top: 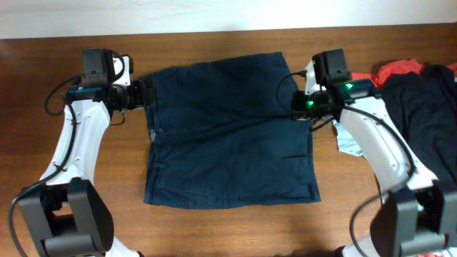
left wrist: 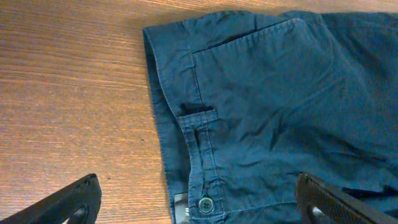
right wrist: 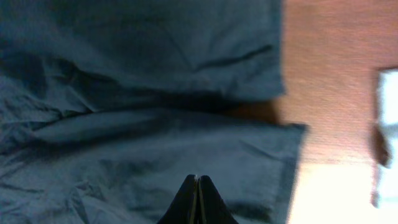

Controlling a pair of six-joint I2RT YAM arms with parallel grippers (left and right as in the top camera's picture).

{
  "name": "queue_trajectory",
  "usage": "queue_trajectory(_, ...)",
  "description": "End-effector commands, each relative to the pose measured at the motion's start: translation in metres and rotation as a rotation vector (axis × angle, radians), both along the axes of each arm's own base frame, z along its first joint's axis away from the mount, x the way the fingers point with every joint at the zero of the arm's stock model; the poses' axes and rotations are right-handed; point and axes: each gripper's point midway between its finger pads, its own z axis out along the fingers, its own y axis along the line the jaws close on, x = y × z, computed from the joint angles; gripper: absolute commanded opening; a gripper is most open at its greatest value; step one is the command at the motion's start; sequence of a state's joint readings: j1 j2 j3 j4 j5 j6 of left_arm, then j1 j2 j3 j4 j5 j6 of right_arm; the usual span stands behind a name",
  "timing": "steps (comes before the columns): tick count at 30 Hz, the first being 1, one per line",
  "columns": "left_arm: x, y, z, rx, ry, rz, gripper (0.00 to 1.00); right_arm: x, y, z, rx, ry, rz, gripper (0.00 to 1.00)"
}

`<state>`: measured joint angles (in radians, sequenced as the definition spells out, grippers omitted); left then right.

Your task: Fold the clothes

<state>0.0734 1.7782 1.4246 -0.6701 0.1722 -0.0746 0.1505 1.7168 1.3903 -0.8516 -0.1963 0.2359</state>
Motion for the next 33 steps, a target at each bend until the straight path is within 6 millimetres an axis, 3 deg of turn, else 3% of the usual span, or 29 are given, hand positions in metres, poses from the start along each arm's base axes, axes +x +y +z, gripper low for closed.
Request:
queue_trajectory(1,0.003,0.0,0.012,-0.003,-0.029,-0.003,0.99,0.004,0.018,-0.028,0.063,0.066,0.059,0.04)
queue_trajectory(7,0.003,0.0,0.012,-0.003,-0.029,-0.003,0.99,0.002,0.037,-0.09,0.086,0.155,0.241,0.04)
queue_trajectory(11,0.003,0.0,0.012,-0.003,-0.029,-0.003,0.99,-0.009,0.036,-0.131,0.063,0.246,0.283,0.04)
queue_trajectory(14,0.003,0.0,0.012,-0.003,-0.029,-0.003,0.99,-0.017,0.034,-0.144,0.059,0.297,0.28,0.04)
queue_trajectory(21,0.003,0.0,0.012,-0.003,-0.029,-0.003,0.99,-0.041,0.023,-0.143,0.012,0.408,0.268,0.04)
queue_trajectory(25,0.003,0.0,0.012,-0.003,-0.029,-0.003,0.99,-0.046,0.02,-0.132,0.001,0.447,0.265,0.04)
queue_trajectory(29,0.003,0.0,0.012,-0.003,-0.029,-0.003,0.99,-0.034,0.023,-0.107,0.003,0.409,0.267,0.04)
queue_trajectory(33,0.003,0.0,0.012,-0.003,-0.029,-0.003,0.99,-0.016,0.026,-0.066,0.006,0.32,0.269,0.04)
